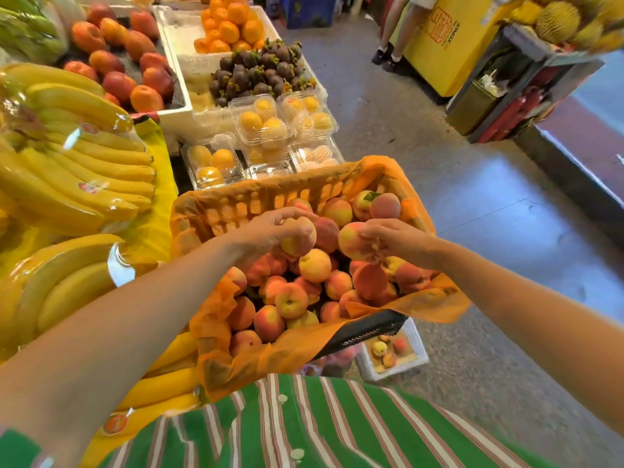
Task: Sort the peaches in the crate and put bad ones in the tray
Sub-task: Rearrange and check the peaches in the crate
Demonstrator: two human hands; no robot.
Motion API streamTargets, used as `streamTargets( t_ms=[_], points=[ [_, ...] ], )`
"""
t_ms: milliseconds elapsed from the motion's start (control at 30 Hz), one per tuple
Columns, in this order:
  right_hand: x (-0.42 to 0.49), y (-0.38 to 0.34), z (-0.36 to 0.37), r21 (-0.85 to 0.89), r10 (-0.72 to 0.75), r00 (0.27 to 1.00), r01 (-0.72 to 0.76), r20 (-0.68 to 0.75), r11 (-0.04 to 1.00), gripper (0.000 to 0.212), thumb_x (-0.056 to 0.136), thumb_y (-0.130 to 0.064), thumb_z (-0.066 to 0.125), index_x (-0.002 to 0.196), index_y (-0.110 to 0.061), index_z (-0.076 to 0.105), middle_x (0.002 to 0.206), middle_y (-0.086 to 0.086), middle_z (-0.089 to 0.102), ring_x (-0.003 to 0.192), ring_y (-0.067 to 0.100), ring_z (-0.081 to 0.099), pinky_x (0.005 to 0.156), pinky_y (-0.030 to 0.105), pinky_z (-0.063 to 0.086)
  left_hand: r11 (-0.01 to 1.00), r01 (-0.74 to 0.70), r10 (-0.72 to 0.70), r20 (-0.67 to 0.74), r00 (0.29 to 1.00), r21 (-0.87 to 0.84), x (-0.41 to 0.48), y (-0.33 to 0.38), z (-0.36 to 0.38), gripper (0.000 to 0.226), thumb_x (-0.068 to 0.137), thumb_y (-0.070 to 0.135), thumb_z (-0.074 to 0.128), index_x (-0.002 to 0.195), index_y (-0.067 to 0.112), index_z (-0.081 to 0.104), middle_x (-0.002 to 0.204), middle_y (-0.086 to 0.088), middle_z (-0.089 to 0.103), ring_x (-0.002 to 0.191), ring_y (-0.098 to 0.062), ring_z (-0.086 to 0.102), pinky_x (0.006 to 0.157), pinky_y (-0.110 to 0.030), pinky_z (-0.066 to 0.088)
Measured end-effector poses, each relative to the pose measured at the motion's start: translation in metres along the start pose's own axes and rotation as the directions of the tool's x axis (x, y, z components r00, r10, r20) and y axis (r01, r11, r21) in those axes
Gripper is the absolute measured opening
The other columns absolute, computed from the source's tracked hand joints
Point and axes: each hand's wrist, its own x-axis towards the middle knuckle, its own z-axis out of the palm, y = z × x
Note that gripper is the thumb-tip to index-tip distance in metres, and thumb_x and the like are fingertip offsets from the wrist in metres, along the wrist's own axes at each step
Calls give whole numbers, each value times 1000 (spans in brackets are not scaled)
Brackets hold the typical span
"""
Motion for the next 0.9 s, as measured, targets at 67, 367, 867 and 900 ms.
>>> streamTargets(
  t_ms=[67,367,867,900],
  points=[
    [-2,3,-7,-130,-56,995,45,-83,990,39,86,-41,67,121,-26,58,115,-4,60,104,13,61,86,27,55,998,0,2,-28,1000,55,6,0,3,52,72,40,74,122,31,58,127,-2,50,115,-24,52,88,-38,50],
    [27,-1,-21,-514,-428,891,297,-154,805,65,69,-21,86,126,-15,56,119,1,55,107,13,53,86,20,50,1000,-3,3,10,1000,-8,7,3,-4,47,77,4,74,118,24,61,125,-10,54,113,-26,57,91,-35,52],
    [105,-9,-14,-823,-500,858,199,-115,532,60,73,-37,79,123,-17,54,115,4,60,106,25,58,85,43,49,993,47,-59,-109,992,-113,14,-5,-21,51,81,5,71,127,19,53,123,-14,56,106,-23,62,80,-26,55],
    [105,-7,-13,-831,-510,853,202,-110,518,59,74,-37,78,124,-17,54,114,4,58,105,25,57,85,44,50,992,48,-61,-111,992,-118,15,-4,-21,51,82,5,70,128,20,52,121,-14,56,104,-22,62,79,-26,55]
  ],
)
